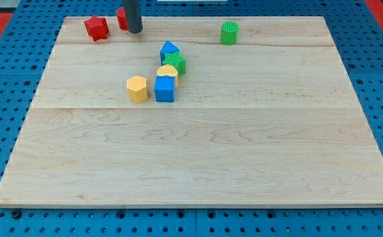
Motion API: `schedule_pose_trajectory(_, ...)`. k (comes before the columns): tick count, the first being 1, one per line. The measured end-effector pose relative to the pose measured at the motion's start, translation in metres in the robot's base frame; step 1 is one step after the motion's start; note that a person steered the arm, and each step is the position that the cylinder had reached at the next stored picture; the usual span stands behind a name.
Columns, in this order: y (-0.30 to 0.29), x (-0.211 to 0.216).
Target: Slide the red circle into the red star
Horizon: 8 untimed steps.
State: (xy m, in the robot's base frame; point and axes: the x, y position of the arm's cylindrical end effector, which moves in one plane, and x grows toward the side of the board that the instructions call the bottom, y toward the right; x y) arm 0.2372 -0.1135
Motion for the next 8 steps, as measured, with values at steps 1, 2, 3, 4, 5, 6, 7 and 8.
schedule_pose_trajectory(1, 0.025, -0.026)
schedule_pose_trajectory(2, 0.021, -0.046)
schedule_pose_trajectory(3, 0.001, -0.046)
schedule_pose_trajectory(4, -0.026, -0.041)
schedule_pose_trajectory(5, -0.024, -0.005)
schedule_pose_trajectory(6, -0.022, 0.037)
schedule_pose_trajectory(7, -0.058, 0.051)
schedule_pose_trajectory(8, -0.123, 0.038)
